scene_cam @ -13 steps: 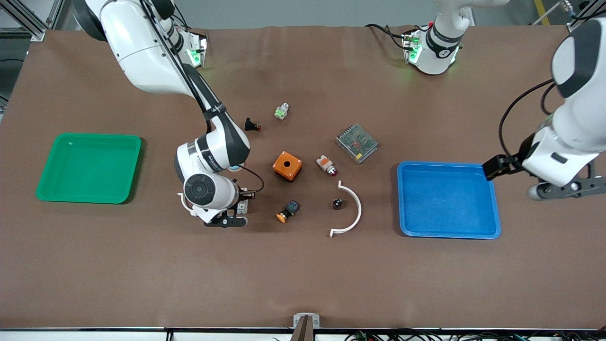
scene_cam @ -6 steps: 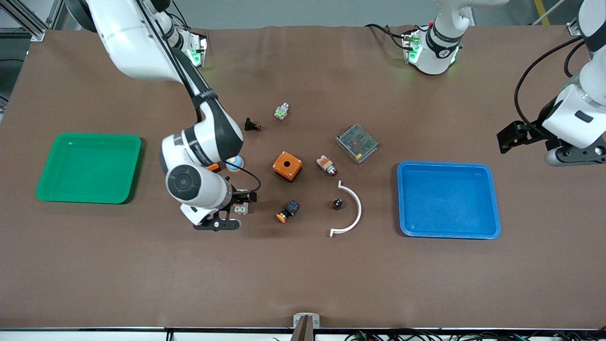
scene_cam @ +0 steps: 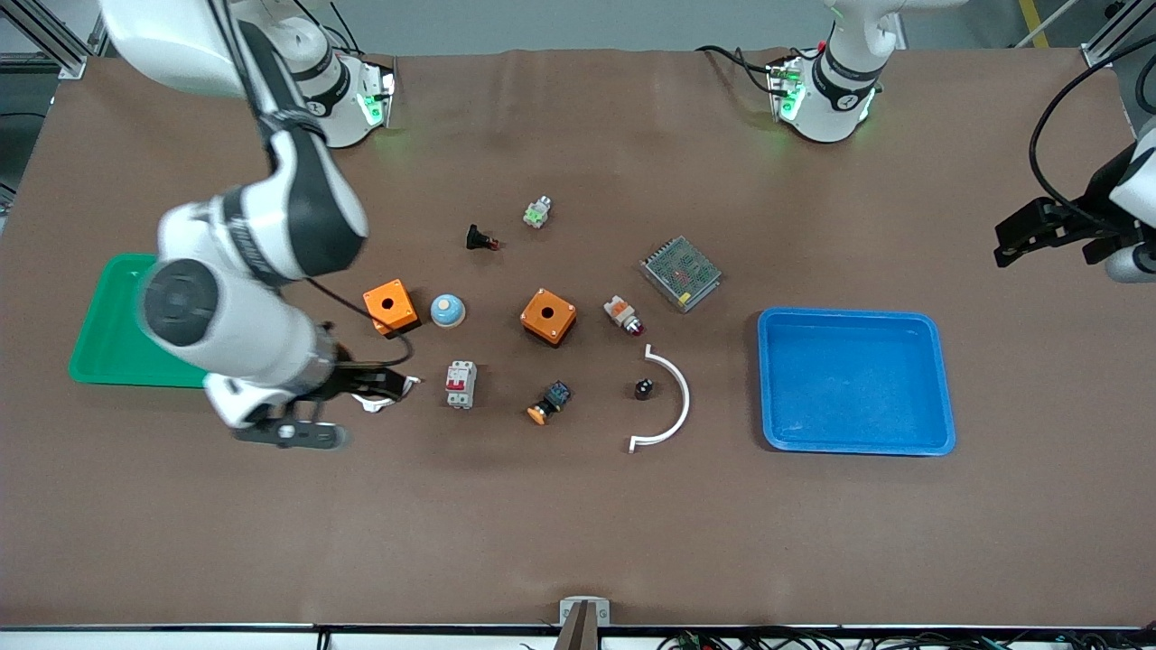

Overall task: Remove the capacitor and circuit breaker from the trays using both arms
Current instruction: 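Open the right gripper and withdraw it toward the green tray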

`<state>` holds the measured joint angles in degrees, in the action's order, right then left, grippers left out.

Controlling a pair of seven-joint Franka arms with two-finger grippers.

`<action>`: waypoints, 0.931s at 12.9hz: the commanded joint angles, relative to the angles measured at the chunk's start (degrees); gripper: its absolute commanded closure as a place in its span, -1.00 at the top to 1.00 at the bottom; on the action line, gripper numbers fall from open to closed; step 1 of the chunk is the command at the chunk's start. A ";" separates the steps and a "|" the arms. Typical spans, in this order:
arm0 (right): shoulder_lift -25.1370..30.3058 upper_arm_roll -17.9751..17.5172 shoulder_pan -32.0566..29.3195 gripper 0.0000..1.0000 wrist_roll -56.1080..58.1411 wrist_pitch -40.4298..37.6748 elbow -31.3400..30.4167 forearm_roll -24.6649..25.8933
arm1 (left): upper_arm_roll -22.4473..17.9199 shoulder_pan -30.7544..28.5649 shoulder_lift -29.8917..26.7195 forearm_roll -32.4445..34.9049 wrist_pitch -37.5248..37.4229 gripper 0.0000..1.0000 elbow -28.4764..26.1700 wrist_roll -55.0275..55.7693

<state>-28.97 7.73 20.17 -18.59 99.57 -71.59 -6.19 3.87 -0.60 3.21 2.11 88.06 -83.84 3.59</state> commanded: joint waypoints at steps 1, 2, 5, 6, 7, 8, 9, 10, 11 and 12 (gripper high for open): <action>8.29 3.95 -2.83 1.00 6.87 -6.30 -1.01 0.75 | 0.09 -0.45 -6.27 -1.06 0.10 1.00 -6.23 -0.78; 10.84 3.43 -7.20 1.00 9.77 -10.41 -1.01 0.57 | 0.08 -0.54 -7.25 -1.06 0.10 1.00 -6.86 -0.78; 15.08 2.64 -14.35 1.00 23.21 -13.44 -1.45 0.57 | 0.26 -0.63 -7.17 -1.14 0.01 1.00 -6.78 -0.09; 16.22 2.64 -14.63 1.00 23.25 -13.62 -1.54 0.74 | 0.43 -0.54 -7.17 -1.06 0.10 1.00 -6.69 0.09; 17.36 2.72 -14.63 1.00 22.72 -14.31 -1.97 0.83 | 0.61 -0.46 -7.26 -1.14 0.19 1.00 -6.69 0.18; 18.77 2.81 -14.63 1.00 22.02 -14.67 -3.37 0.83 | 0.61 -0.37 -7.17 -1.15 0.27 1.00 -6.69 0.18; 20.69 2.90 -14.63 1.00 21.67 -14.32 -5.73 0.83 | 0.70 -0.37 -7.08 -1.15 0.36 1.00 -6.69 0.18; 22.37 2.90 -14.63 1.00 20.88 -13.80 -7.85 0.83 | 0.70 -0.37 -6.91 -1.23 0.45 1.00 -6.69 0.18; 22.99 2.81 -14.46 1.00 19.57 -13.97 -8.30 0.75 | 0.61 -0.37 -6.91 -1.49 0.45 1.00 -6.69 0.18; 23.17 2.73 -14.11 1.00 18.60 -13.71 -8.48 0.75 | 0.70 -0.37 -6.82 -1.76 0.45 1.00 -6.69 0.18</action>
<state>-9.17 11.11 5.60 2.54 84.70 -76.10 -5.96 4.29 -0.68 -2.94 1.56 88.06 -89.79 3.61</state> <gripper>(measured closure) 0.000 0.000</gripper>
